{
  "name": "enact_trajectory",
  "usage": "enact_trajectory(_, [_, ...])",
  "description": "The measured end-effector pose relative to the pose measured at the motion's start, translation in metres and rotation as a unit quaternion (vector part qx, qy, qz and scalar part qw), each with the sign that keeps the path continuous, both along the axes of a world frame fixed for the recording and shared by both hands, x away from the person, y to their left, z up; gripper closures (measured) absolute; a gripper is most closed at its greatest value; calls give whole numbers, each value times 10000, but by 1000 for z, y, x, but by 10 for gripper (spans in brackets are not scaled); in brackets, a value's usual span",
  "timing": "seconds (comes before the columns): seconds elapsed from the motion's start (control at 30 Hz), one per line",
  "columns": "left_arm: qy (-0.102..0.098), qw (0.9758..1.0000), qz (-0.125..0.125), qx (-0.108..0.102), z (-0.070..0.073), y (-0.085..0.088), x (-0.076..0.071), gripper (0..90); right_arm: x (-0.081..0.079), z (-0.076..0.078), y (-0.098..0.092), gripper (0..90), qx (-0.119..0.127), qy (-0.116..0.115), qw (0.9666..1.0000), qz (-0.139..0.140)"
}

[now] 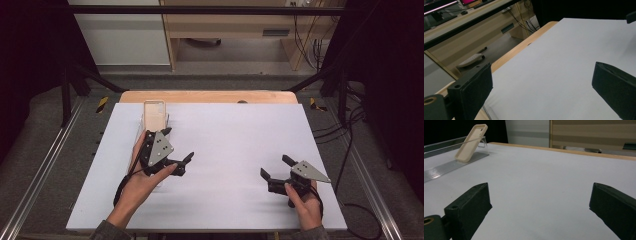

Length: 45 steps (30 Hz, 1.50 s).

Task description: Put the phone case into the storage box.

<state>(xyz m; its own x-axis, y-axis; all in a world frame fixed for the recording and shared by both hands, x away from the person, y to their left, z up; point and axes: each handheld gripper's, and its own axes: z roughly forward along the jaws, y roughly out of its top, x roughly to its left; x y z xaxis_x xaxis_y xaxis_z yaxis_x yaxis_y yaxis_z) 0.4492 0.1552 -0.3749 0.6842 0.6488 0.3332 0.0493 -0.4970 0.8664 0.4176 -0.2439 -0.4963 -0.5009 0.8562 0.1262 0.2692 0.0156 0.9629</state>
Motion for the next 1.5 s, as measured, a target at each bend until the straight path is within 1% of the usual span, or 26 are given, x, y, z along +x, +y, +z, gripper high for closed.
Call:
enact_trajectory(0.03, [28,10000,-14,-76,0,2,-2,28,0,0,0,34,1,1,10000,0])
enact_trajectory(0.17, [55,9999,-50,-116,0,4,-5,27,0,0,-1,34,-2,-7,10000,-11])
enact_trajectory(0.27, [96,9997,-91,-200,-1,8,-10,26,0,0,-2,34,9,-9,10000,-22])
enact_trajectory(0.37, [106,9996,-92,-242,-2,11,-12,26,0,0,-2,34,12,-4,10000,-18])
enact_trajectory(0.4, [146,9992,-79,-369,-2,14,-13,26,0,0,-1,34,7,-9,10000,-13])
enact_trajectory(0.43, [163,9989,-58,-437,-2,17,-14,26,0,0,-1,34,7,-9,10000,-13])
enact_trajectory(0.5, [150,9987,-4,-486,-2,21,-15,26,0,1,-2,34,14,-13,10000,-13])
enact_trajectory(0.53, [161,9982,40,-577,-1,26,-16,26,0,0,-2,34,16,-15,10000,-17])
enact_trajectory(0.57, [161,9982,40,-577,-1,26,-16,26,0,0,-2,34,17,-15,10000,-20])
enact_trajectory(0.67, [141,9978,148,-623,0,36,-17,26,0,0,-2,34,8,-15,10000,-21])
enact_trajectory(0.8, [103,9977,198,-636,1,43,-19,25,0,1,-2,34,14,-9,10000,-21])
enact_trajectory(0.87, [104,9974,227,-677,1,47,-19,25,0,0,-2,34,9,-8,10000,-23])
enact_trajectory(0.97, [81,9968,320,-730,0,59,-21,25,-1,1,-2,34,4,-17,10000,-32])
enact_trajectory(1.03, [81,9967,336,-729,0,61,-22,25,0,1,-2,34,0,-19,10000,-31])
enact_trajectory(1.07, [89,9964,385,-755,0,67,-23,25,0,0,-2,34,-1,-14,10000,-31])
enact_trajectory(1.1, [89,9964,385,-755,0,67,-23,25,0,0,-2,34,-1,-14,10000,-31])
enact_trajectory(1.23, [74,9960,440,-773,0,77,-28,25,-1,0,-1,34,-10,-4,10000,-16])
enact_trajectory(1.33, [54,9947,543,-871,-1,87,-29,25,-1,0,-1,34,-34,-9,10000,-8])
enact_trajectory(1.37, [54,9947,543,-871,-1,87,-29,25,-1,0,-1,34,-34,-9,10000,-8])
enact_trajectory(1.43, [43,9936,627,-936,-2,94,-29,25,-1,0,-1,34,-34,-10,10000,-16])
enact_trajectory(1.47, [-26,9934,639,-956,-2,96,-29,25,-1,0,-1,34,-33,-7,10000,-19])
enact_trajectory(1.5, [-26,9934,639,-956,-2,96,-29,25,-1,0,-1,34,-35,-8,10000,-20])
